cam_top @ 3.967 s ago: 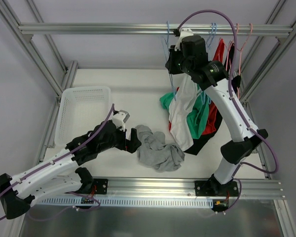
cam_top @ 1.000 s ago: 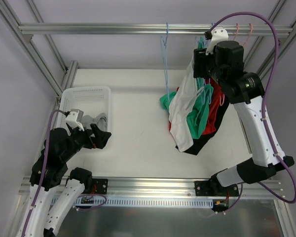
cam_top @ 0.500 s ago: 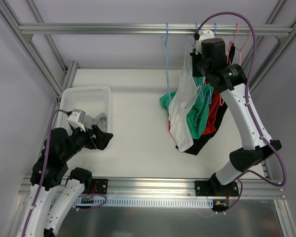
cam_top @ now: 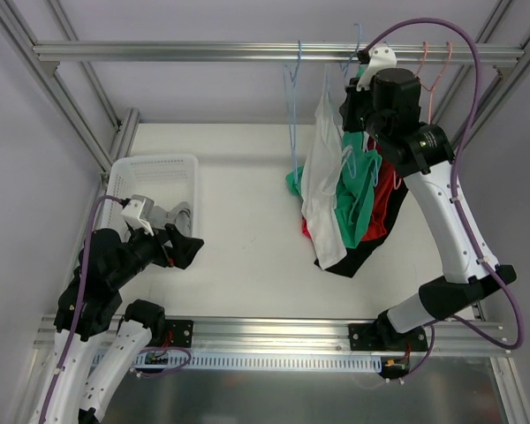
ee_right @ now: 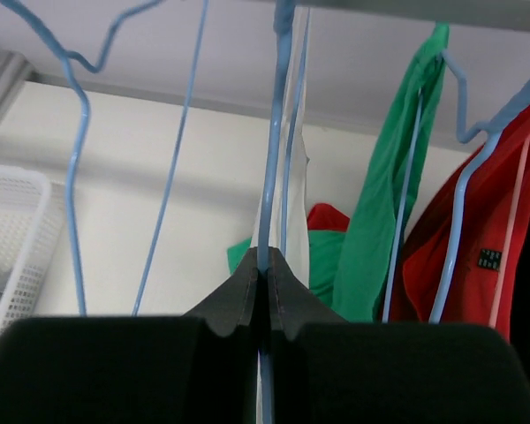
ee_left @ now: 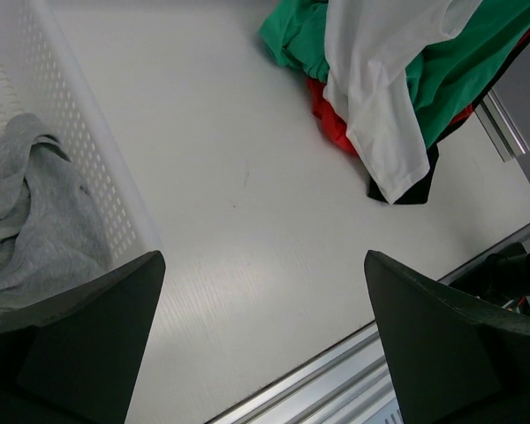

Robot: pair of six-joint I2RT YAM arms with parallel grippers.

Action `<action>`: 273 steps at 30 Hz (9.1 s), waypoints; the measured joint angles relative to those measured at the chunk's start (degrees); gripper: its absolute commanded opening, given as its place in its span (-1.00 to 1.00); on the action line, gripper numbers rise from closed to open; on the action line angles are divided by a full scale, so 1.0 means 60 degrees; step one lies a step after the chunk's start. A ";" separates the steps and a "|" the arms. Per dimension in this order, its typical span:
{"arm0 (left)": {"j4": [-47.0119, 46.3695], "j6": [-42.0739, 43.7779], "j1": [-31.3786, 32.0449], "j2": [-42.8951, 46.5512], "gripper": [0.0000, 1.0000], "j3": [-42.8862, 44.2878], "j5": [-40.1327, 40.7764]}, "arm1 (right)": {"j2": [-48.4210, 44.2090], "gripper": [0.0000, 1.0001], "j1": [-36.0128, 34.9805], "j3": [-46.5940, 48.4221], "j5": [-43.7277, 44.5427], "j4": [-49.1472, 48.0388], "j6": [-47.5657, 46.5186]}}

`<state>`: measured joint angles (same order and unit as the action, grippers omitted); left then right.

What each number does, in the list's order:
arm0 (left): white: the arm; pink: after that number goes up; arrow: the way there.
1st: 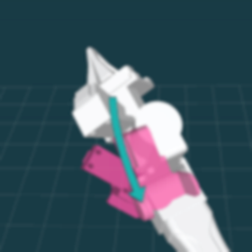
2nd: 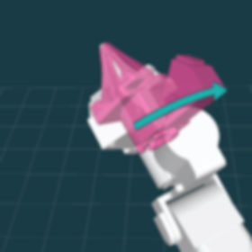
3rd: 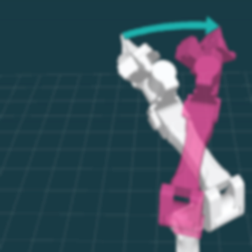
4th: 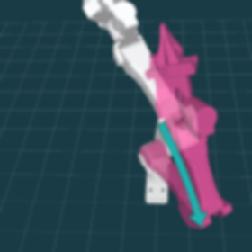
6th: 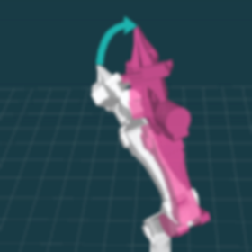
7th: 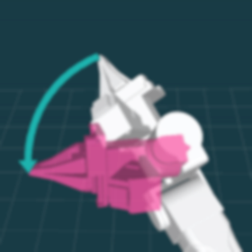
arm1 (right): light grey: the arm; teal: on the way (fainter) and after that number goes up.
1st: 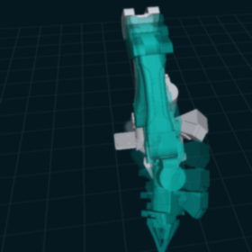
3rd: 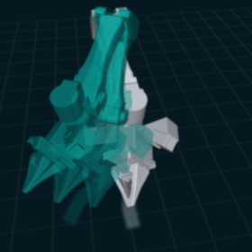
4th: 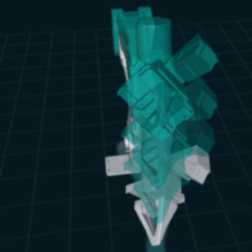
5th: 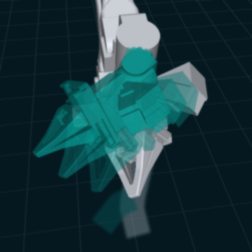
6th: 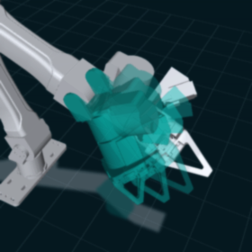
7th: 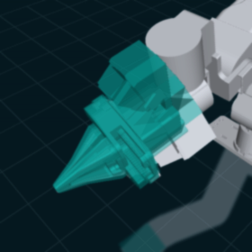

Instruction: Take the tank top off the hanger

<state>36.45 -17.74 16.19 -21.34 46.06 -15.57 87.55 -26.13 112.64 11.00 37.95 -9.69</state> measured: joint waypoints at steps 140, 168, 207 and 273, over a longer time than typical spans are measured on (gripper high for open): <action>-0.2903 -0.0867 0.7748 -0.5013 0.97 0.0040 0.4889 | 0.0750 -0.99 -0.0437 0.1071 -0.1191 0.0455 0.0361; -0.4073 -0.1082 0.9428 -1.4378 0.97 0.4615 0.4601 | -0.7624 0.99 -0.0750 -0.4725 -0.0168 0.1439 0.0164; 0.0415 -0.3778 -0.1461 -0.8539 0.97 0.3876 0.7326 | -0.6135 0.99 -0.0328 -0.4674 -0.0120 0.2127 -0.0222; -0.3155 0.1800 0.7442 -1.2040 0.72 1.0823 0.2215 | -0.9347 -1.00 0.1698 -0.4703 -0.3978 0.2375 0.0685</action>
<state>17.52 -6.94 60.84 -93.58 111.00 -2.28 31.46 -15.94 84.42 -12.86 52.21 -5.58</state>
